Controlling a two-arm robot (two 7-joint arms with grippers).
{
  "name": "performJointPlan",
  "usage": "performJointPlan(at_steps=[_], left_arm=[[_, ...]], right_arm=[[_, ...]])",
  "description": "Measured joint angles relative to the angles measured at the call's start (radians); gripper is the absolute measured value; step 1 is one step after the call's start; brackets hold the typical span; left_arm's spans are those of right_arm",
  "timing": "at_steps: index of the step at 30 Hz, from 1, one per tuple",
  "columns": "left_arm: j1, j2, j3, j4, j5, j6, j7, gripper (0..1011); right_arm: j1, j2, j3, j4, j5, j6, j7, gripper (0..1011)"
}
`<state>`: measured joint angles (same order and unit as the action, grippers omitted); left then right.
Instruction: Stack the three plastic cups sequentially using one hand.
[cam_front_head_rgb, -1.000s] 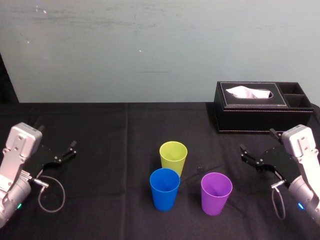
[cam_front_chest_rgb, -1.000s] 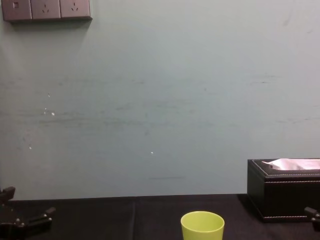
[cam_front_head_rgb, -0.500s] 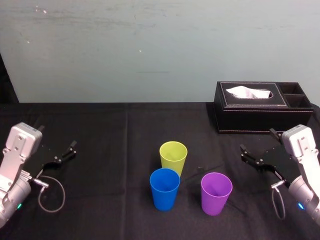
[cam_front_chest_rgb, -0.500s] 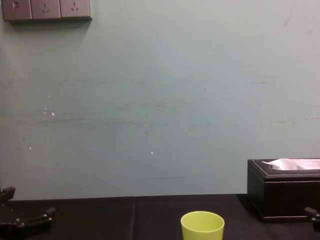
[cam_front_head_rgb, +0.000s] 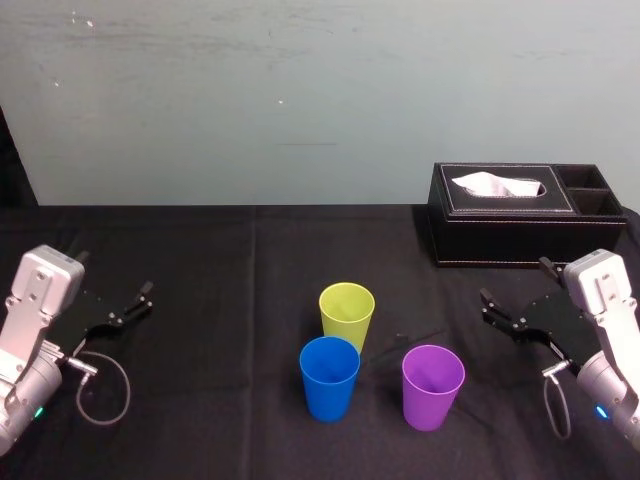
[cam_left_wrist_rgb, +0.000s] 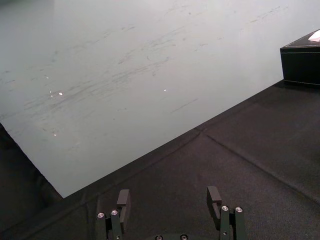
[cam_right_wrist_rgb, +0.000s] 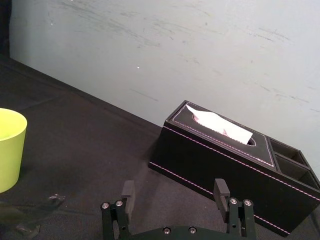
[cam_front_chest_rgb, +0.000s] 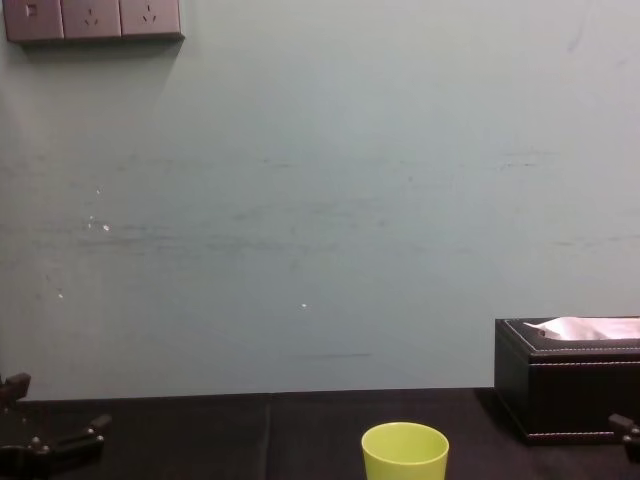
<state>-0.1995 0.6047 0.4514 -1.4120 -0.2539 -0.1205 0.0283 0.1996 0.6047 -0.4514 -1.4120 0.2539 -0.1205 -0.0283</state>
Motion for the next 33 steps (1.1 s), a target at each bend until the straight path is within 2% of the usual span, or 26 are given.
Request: performJointPlan(at_steps=[33], left_arm=[[0.000,0.000,0.000,0.000,0.000,0.000,0.000,1000]], right_arm=[[0.000,0.000,0.000,0.000,0.000,0.000,0.000,1000]])
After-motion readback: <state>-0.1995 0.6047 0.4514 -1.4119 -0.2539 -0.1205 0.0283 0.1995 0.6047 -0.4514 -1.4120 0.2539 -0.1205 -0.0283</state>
